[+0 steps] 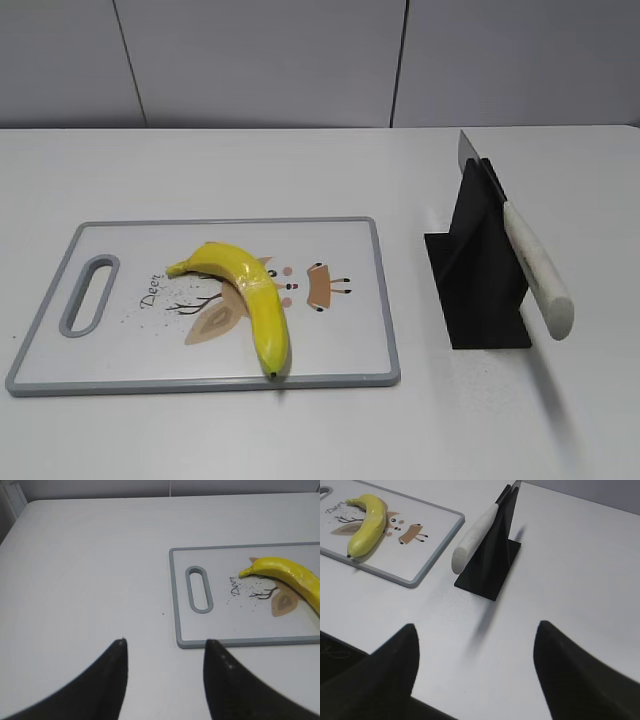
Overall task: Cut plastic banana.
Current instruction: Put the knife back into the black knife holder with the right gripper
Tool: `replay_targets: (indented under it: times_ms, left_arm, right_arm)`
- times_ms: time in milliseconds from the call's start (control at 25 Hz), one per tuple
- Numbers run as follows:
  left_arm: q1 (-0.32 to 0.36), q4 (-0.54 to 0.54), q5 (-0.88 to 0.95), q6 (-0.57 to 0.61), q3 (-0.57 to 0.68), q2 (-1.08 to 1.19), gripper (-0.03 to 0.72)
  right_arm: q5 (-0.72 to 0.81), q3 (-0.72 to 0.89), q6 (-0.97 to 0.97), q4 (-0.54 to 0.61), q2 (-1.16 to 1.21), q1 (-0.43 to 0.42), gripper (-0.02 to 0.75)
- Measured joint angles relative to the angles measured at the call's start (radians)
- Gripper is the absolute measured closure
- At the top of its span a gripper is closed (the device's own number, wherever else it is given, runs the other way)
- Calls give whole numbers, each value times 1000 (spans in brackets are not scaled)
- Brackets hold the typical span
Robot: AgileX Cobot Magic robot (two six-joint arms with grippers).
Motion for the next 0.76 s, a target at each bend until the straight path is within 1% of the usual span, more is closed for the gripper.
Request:
replay_targets:
  times_ms: [200,280,360,480,760]
  left_arm:
    - [1,-3,0,0,0,0,218]
    - [1,-4,0,0,0,0,220]
    - [1,-4,0,0,0,0,225]
    - [1,-4,0,0,0,0,229]
    - [1,-4,0,0,0,0,236]
  right_arm:
    - [0,0,0,5,0,-54,169]
    - [0,0,0,6,0,-104,169]
    - [0,0,0,6,-1,-176,169]
    - [0,0,0,6,-1,-237,169]
    - [0,0,0,8,-1,-247,169]
